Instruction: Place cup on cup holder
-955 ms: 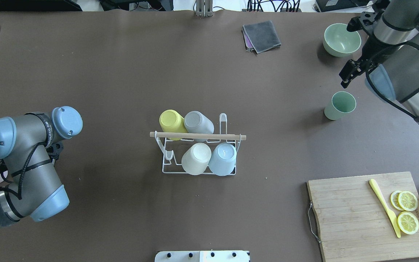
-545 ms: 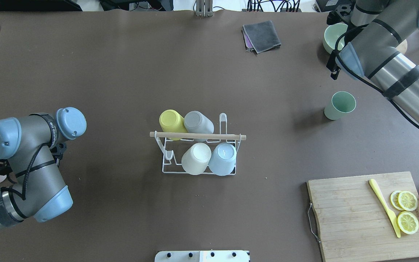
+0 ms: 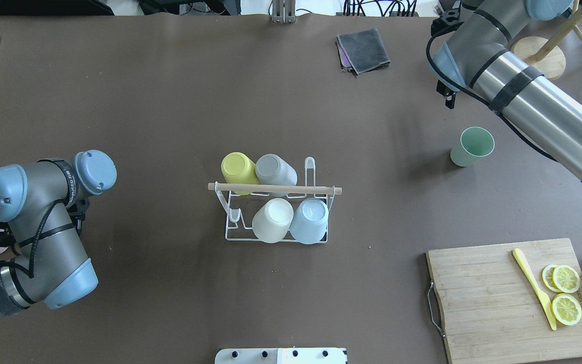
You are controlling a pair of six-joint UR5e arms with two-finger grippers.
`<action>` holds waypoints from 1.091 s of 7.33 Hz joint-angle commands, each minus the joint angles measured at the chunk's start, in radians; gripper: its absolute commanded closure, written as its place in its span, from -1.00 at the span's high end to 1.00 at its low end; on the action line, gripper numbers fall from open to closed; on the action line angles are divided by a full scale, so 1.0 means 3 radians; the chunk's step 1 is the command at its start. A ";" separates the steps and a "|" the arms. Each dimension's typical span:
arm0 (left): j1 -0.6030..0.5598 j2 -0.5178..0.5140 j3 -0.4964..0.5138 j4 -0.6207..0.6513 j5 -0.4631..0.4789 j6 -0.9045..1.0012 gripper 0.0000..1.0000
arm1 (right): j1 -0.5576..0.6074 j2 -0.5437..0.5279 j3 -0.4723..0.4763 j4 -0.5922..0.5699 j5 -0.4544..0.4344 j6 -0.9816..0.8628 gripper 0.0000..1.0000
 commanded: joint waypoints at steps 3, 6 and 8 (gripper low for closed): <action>0.0046 0.0055 0.0238 -0.0268 -0.0007 -0.0139 0.97 | -0.0252 0.0390 -0.0318 -0.0635 -0.0392 -0.0648 0.99; 0.0138 0.0223 0.0224 -0.0381 -0.0007 -0.0180 0.97 | -0.0360 0.0385 -0.0404 -0.0851 -0.0496 -0.0835 1.00; 0.0174 0.0275 0.0218 -0.0386 -0.0007 -0.0221 0.97 | -0.0427 0.0385 -0.0476 -0.0867 -0.0542 -0.0866 1.00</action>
